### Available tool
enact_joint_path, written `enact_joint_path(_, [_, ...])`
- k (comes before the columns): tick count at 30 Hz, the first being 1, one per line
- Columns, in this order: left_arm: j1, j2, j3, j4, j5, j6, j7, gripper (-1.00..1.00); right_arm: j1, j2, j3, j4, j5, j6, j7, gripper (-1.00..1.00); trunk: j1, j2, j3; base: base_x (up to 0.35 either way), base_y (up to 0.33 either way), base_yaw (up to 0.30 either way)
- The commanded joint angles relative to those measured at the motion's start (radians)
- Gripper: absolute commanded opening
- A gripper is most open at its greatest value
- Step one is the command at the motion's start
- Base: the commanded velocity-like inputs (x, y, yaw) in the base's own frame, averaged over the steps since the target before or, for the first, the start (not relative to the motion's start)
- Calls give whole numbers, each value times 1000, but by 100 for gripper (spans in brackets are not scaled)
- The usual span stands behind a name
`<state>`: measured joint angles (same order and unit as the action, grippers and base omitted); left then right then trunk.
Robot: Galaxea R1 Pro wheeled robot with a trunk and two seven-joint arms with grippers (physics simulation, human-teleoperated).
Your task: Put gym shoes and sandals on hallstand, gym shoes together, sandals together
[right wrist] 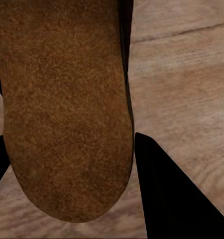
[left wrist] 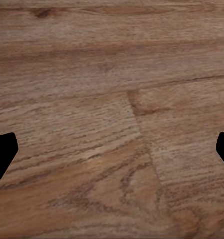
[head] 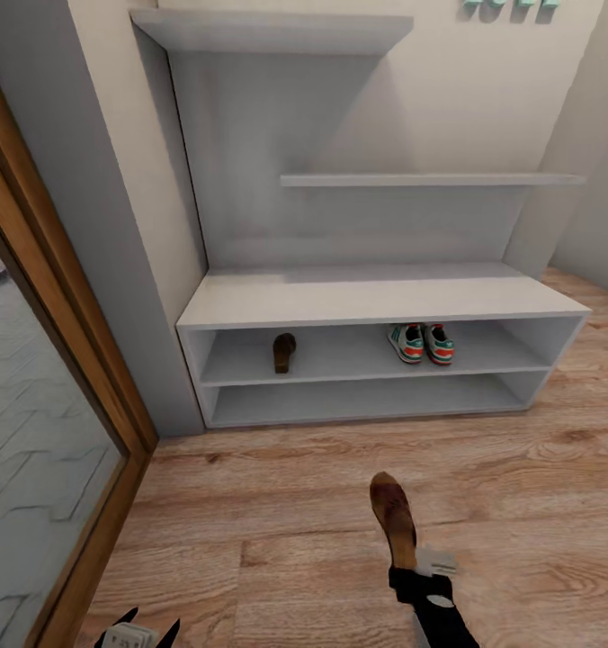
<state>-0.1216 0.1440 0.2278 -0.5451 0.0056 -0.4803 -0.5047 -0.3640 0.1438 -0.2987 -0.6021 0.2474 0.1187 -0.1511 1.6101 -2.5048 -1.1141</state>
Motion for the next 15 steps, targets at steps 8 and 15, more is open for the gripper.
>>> enact_joint_path(8, [0,-1,5,0,-2,-1,-9,100,-140,31,101,2,5,111,-92,-100,0,0,-1,0,0,0])
enact_joint_path(15, [0,-1,5,-1,-3,0,-9,100,-228,31,116,5,3,194,-131,-100,0,0,-1,0,0,0])
